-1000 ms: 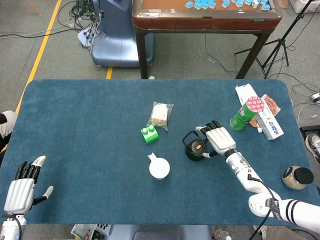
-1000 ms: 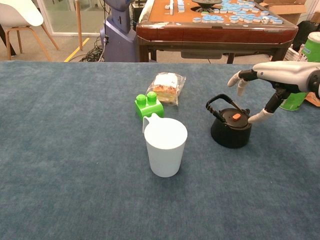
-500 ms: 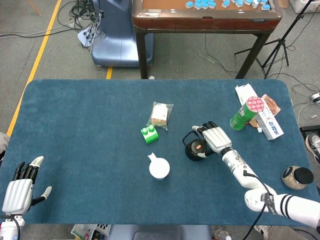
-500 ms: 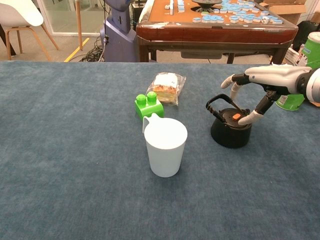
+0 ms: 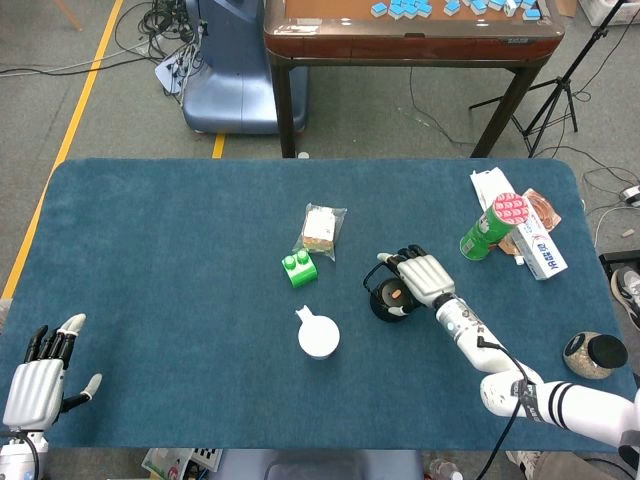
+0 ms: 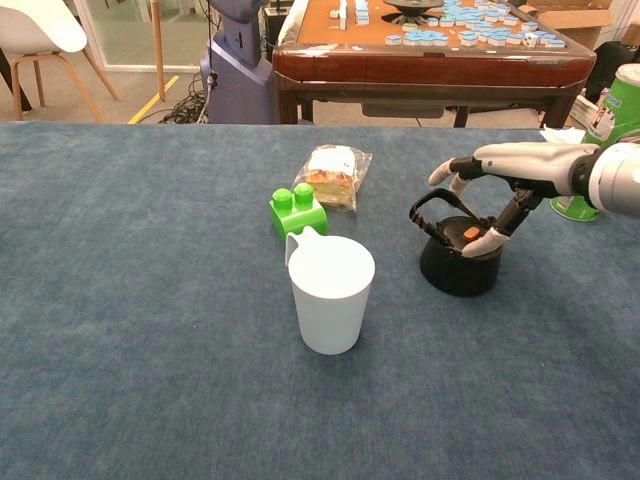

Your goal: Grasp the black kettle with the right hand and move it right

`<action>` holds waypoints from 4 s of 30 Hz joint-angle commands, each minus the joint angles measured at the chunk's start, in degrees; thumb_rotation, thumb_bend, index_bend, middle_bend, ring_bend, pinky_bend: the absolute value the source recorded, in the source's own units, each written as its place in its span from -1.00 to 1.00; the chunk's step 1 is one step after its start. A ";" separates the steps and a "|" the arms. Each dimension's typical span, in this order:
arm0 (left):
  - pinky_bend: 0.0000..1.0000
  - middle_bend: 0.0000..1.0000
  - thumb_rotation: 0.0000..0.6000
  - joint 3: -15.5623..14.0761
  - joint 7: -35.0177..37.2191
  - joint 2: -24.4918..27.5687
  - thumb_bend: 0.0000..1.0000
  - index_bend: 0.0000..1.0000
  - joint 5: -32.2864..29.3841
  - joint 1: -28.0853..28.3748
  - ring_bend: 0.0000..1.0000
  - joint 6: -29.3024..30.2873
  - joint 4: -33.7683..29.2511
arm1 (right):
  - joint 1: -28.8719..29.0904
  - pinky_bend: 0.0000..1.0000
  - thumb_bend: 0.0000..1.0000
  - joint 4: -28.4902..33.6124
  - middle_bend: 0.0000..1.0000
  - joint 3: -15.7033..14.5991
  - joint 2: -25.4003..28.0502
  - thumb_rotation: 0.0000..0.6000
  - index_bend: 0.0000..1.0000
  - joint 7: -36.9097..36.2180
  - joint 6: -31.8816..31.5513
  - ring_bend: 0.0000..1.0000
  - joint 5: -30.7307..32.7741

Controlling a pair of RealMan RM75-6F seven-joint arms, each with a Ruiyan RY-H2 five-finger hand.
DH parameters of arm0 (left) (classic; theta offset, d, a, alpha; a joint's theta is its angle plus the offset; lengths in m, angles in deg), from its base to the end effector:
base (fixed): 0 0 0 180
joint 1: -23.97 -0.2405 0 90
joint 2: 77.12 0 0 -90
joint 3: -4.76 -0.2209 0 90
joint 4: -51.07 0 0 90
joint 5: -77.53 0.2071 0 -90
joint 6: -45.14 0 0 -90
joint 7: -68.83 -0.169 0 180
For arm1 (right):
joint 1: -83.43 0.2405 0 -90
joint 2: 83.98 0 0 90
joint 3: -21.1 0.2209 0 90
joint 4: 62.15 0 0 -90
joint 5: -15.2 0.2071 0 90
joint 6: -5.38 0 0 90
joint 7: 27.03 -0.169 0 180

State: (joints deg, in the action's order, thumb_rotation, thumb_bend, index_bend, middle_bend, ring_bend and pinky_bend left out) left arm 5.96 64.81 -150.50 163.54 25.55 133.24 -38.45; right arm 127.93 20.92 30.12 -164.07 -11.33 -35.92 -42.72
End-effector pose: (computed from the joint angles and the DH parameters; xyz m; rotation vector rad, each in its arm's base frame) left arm -0.2795 0.1807 0.1073 -1.3283 -0.9554 -0.9057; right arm -0.1613 -0.3607 -0.0055 1.9293 -1.0658 0.6976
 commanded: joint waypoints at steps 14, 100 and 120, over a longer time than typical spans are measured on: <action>-0.97 -0.83 1.00 0.20 0.47 0.19 -0.51 -0.90 -0.35 -0.18 -0.77 -0.07 0.02 | 0.77 -0.90 -1.00 2.29 -0.50 -1.57 0.27 0.83 -0.75 -6.59 0.63 -0.77 -9.52; -0.97 -0.83 1.00 -0.05 0.16 0.26 -0.51 -0.90 0.05 -0.12 -0.77 -0.73 -0.18 | -15.88 -0.94 -1.00 6.03 -0.73 -9.10 9.37 0.86 -0.85 7.62 -15.84 -0.94 -16.27; -0.97 -0.83 1.00 -0.07 0.61 0.40 -0.51 -0.90 0.23 -0.38 -0.77 -0.23 -0.28 | -16.20 -0.94 -0.98 6.64 -0.45 -8.47 9.90 0.85 -0.71 2.35 -17.61 -0.64 -19.59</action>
State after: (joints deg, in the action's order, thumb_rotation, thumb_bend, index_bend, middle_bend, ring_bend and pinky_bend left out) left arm 5.88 65.46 -150.11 163.73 25.12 133.07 -38.67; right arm 112.54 26.58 22.50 -155.17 -7.39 -52.37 -60.55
